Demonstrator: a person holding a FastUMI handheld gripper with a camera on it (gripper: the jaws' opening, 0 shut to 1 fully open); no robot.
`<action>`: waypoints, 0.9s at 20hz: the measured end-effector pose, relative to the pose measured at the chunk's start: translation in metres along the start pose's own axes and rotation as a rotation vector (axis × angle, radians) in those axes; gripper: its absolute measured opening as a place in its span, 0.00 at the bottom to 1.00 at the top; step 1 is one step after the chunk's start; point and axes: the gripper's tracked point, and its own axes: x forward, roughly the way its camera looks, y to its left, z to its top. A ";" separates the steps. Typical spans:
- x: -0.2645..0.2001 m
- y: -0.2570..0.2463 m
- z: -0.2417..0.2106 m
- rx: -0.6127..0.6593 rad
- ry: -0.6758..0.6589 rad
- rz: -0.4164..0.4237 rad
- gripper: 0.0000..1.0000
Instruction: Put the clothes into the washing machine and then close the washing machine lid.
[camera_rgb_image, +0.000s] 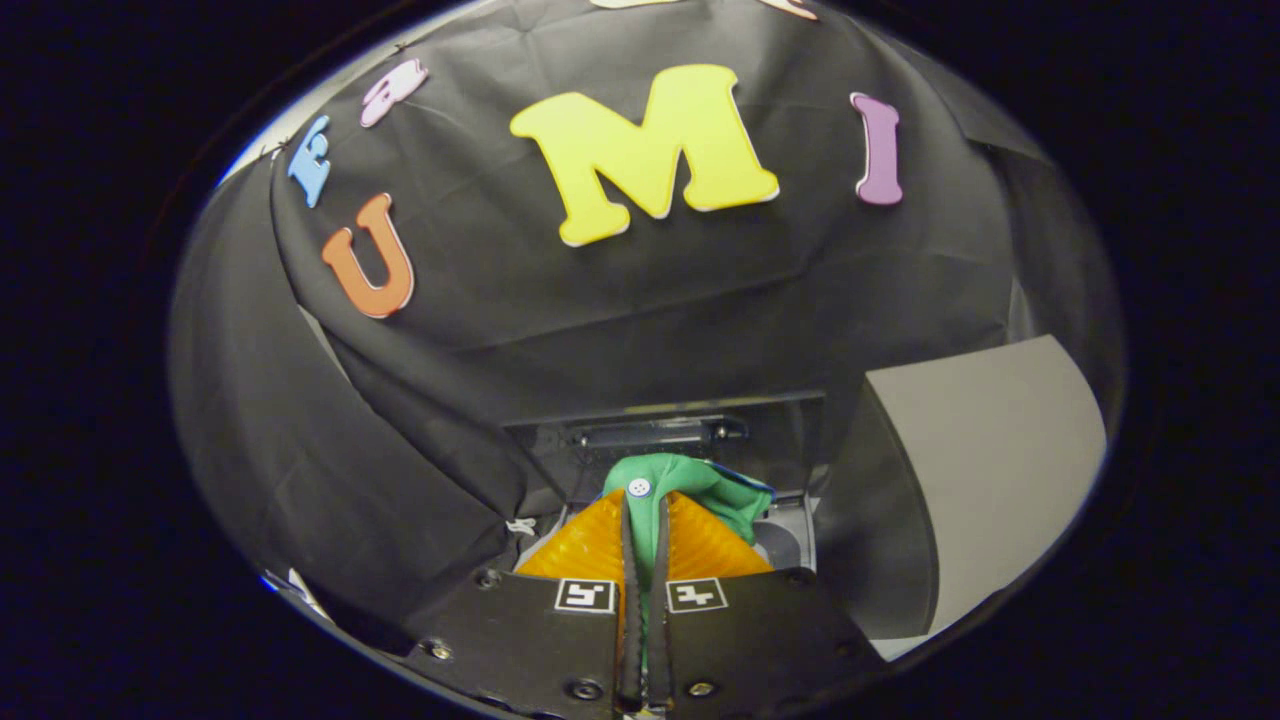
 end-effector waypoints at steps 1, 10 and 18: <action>0.012 -0.002 -0.007 0.002 0.026 -0.004 0.06; 0.099 -0.016 -0.080 0.029 0.251 -0.057 0.06; 0.126 -0.036 -0.125 0.054 0.384 -0.114 0.06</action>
